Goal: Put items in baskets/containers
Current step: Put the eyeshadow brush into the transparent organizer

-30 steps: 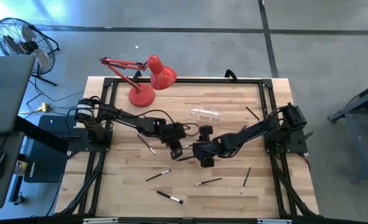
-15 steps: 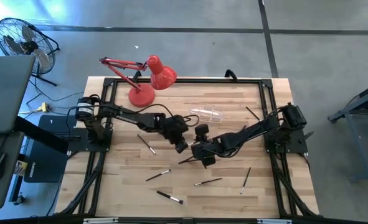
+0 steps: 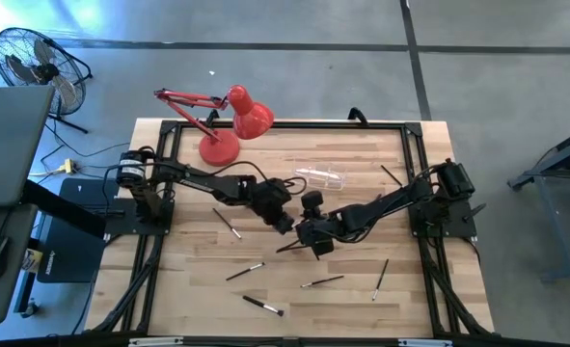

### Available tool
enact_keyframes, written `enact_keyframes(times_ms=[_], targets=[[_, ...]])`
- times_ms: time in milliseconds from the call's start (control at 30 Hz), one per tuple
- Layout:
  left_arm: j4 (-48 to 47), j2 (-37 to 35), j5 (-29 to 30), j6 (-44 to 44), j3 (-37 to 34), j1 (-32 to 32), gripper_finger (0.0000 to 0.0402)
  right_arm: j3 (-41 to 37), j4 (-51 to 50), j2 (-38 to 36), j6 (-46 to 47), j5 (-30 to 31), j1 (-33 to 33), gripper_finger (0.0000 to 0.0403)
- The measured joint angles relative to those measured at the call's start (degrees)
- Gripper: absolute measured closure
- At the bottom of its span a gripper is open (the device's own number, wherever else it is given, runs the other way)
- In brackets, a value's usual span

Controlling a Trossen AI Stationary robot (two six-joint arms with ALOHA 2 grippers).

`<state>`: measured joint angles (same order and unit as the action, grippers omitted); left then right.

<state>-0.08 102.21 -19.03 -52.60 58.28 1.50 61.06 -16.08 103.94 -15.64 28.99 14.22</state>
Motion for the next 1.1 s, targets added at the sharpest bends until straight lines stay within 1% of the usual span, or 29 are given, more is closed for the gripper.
enact_keyframes(times_ms=[233, 367, 533, 767, 1100], targets=[[0.0, 0.0, 0.0, -3.1, 0.4, 0.0, 0.0401, 0.0, -0.2, 0.0, 0.1, -1.3, 0.0, 0.0312], [0.1, 0.0, -0.9, -3.2, 2.1, 0.0, 0.0401, 0.0, -0.6, 0.0, 0.1, -1.4, 0.0, 0.0312], [-0.1, 0.0, -1.2, -3.0, 3.7, 0.0, 0.0401, 0.0, -0.9, 0.0, 0.1, 0.2, 0.0, 0.0314], [-3.9, 0.0, -1.0, -3.2, 3.7, 0.0, 0.0401, 0.0, -0.9, 0.0, 0.1, 2.2, 0.0, 0.0322], [-3.3, 0.0, -0.8, -3.3, 3.7, 0.0, 0.0401, 0.0, -1.0, 0.0, 0.1, 2.2, 0.0, 0.0328]])
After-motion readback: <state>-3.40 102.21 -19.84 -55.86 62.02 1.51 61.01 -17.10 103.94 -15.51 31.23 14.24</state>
